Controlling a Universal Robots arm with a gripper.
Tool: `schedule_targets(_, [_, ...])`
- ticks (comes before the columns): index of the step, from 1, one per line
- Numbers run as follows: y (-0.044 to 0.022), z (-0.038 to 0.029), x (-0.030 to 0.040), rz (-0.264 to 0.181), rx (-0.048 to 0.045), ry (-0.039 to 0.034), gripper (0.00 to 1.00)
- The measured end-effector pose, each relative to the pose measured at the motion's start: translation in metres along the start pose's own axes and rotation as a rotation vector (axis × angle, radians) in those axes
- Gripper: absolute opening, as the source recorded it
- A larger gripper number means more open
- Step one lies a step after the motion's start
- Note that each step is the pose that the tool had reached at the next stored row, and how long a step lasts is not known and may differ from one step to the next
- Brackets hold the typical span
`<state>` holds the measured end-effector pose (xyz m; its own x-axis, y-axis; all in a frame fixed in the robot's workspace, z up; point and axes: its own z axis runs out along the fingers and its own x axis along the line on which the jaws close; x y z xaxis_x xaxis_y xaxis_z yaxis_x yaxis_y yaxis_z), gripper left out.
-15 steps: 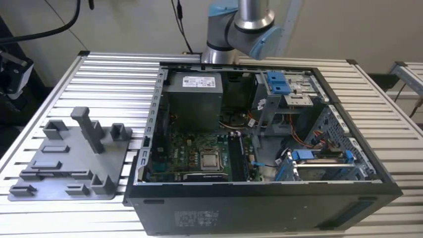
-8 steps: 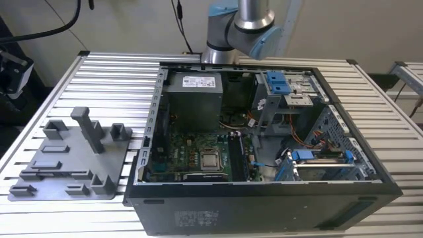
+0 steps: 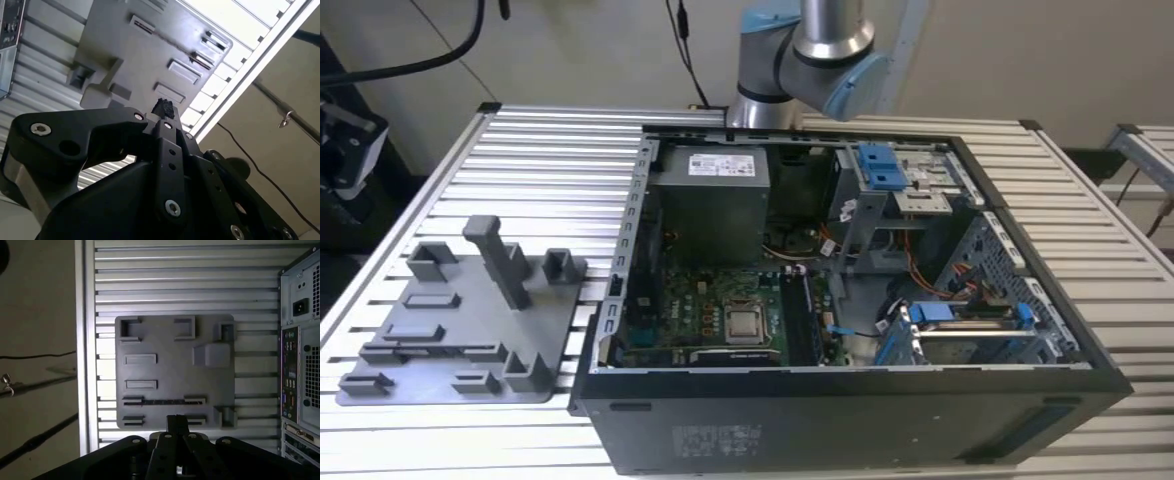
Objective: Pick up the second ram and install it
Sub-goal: 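Pick up the second ram and move it above second insertion slot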
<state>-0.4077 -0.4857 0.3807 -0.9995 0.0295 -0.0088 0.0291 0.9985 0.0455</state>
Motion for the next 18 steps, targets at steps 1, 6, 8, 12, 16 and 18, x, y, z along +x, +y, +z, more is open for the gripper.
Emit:
schedule_targets(1, [0.0,0.0001,0.0,-0.006,0.0006,0.0002,0.11])
schedule_targets(6, [0.0,0.0,0.0,-0.053,0.0034,0.0023,0.11])
schedule_targets(8, [0.0,0.0,0.0,-0.083,0.0043,0.0036,0.11])
schedule_targets(12, [0.0,0.0,0.0001,-0.155,0.006,0.0067,0.11])
schedule_targets(16, [0.0,0.0,0.0001,-0.228,0.0076,0.0099,0.11])
schedule_targets(18, [0.0,0.0,0.0001,-0.264,0.0086,0.0115,0.11])
